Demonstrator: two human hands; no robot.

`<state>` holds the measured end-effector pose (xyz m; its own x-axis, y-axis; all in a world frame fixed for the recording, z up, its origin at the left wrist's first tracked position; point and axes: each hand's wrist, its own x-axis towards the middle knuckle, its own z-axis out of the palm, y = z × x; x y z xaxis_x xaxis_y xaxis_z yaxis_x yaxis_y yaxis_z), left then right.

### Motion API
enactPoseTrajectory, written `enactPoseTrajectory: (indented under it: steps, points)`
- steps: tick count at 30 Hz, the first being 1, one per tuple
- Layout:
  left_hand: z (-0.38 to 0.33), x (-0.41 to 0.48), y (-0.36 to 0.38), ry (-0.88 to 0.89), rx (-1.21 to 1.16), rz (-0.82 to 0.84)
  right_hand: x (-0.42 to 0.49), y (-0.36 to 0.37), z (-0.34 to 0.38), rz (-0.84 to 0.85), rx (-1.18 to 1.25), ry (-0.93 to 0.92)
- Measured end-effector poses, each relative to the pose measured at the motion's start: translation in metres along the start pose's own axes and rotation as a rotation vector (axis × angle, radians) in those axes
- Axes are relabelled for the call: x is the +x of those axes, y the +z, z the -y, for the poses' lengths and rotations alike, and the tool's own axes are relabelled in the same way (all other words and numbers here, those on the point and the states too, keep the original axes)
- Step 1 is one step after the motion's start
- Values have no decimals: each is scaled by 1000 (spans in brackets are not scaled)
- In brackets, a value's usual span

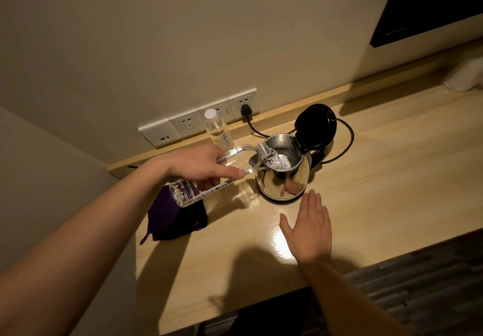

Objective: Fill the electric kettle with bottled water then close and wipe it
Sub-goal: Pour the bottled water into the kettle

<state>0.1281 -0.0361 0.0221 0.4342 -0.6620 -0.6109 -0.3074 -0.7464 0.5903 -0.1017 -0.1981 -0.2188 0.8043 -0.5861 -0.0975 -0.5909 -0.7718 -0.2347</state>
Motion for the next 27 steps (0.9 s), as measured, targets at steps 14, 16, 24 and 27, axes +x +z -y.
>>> enactPoseTrajectory:
  steps: [14, 16, 24, 27]
  points:
    - [-7, -6, -3, -22, -25, 5, 0, 0, 0, -4, 14, 4]
    - [-9, -6, -4, -23, -16, -2, 0, 1, 0, 0, 13, 6]
    - [-10, -7, -5, -27, 14, -7, 1, 0, 0, 10, 19, 8]
    - [-11, -7, -6, -30, 14, -1, 0, -1, 0, 6, 23, 7]
